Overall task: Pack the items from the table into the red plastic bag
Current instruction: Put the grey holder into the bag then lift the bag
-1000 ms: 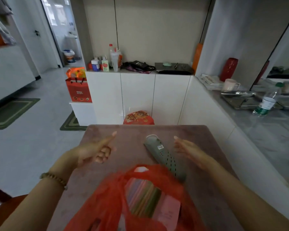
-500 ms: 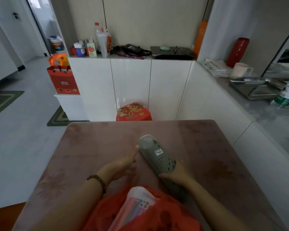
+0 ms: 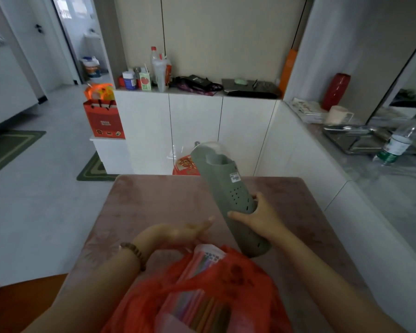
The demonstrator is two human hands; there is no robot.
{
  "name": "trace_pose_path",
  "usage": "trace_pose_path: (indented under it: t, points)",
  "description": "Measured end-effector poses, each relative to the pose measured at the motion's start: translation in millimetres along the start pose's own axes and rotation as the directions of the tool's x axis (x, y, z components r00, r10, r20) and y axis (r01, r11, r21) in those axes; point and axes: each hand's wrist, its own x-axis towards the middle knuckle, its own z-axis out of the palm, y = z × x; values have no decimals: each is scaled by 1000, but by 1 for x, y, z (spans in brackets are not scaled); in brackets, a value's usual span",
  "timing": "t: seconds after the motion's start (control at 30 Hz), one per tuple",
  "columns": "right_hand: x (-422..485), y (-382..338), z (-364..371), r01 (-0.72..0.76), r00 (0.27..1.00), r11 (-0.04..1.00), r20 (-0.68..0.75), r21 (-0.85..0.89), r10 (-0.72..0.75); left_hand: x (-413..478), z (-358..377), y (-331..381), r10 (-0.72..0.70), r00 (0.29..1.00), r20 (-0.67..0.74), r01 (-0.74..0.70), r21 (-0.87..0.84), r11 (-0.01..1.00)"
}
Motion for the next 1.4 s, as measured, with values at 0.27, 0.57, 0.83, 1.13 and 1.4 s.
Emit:
trace_pose_path:
  t: [0.27, 0.57, 0.83, 1.13, 1.4]
  points:
    - [-92, -58, -31, 61, 996, 993, 59, 98, -67, -99, 53, -6, 218, 974, -70, -224, -113, 968]
    - [-189, -86, -28, 36, 996, 991, 79, 128, -46, -202, 97, -40, 386, 764, -517, -486, -67, 872]
    - [-258, -118, -42, 75, 958, 957, 245, 281, -147, -262, 149, -79, 517, 701, -491, -342, 404, 848]
    - [-315, -95, -42, -87, 859, 950, 505, 301, -82, -315, 138, -80, 460, 643, -613, -609, -45, 792]
    - [-346, -97, -51, -67, 624, 989, 768, -131, 144, -334, 133, -89, 388, 621, -682, -629, -138, 765]
